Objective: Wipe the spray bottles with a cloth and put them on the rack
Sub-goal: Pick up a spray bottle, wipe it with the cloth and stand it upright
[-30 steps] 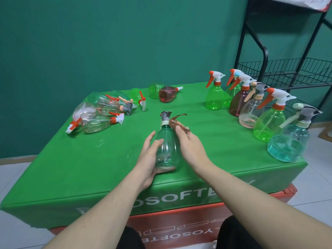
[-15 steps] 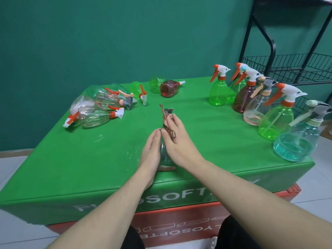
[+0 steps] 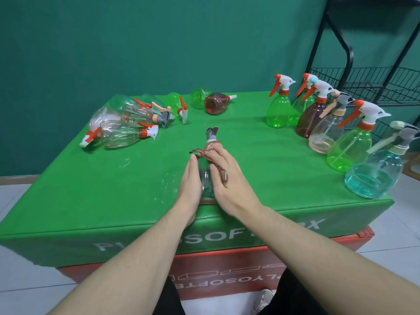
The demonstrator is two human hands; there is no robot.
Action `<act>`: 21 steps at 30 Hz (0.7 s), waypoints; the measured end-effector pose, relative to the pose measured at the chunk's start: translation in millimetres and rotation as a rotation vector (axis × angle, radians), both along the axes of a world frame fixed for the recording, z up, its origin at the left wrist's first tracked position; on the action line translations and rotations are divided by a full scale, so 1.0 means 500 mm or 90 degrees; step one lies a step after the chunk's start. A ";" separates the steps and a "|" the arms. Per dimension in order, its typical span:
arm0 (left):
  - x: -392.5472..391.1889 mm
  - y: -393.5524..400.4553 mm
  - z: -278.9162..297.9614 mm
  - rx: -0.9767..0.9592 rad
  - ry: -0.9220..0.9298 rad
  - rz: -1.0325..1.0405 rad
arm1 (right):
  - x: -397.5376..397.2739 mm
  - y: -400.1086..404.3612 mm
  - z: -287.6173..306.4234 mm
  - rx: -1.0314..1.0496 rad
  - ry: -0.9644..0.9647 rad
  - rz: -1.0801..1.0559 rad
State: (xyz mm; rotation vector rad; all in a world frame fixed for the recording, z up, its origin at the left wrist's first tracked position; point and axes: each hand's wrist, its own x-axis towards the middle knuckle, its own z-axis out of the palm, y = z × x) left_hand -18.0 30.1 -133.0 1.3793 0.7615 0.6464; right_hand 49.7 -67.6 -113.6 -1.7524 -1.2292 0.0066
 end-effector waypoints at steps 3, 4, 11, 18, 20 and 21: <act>0.011 0.023 -0.031 -0.064 -0.009 -0.005 | -0.006 -0.018 -0.023 -0.009 -0.048 0.022; 0.005 0.017 -0.019 -0.074 -0.020 -0.013 | -0.010 -0.026 -0.030 -0.017 -0.061 0.029; -0.005 0.004 -0.002 -0.078 -0.059 -0.031 | -0.026 -0.081 -0.068 -0.071 -0.215 0.039; -0.008 0.002 -0.004 -0.112 -0.091 -0.044 | -0.024 -0.092 -0.072 -0.095 -0.302 0.018; -0.006 0.008 -0.010 -0.124 -0.087 -0.041 | -0.022 -0.081 -0.066 -0.085 -0.313 0.012; -0.004 0.009 -0.014 -0.119 -0.085 -0.039 | -0.021 -0.075 -0.062 -0.082 -0.312 0.007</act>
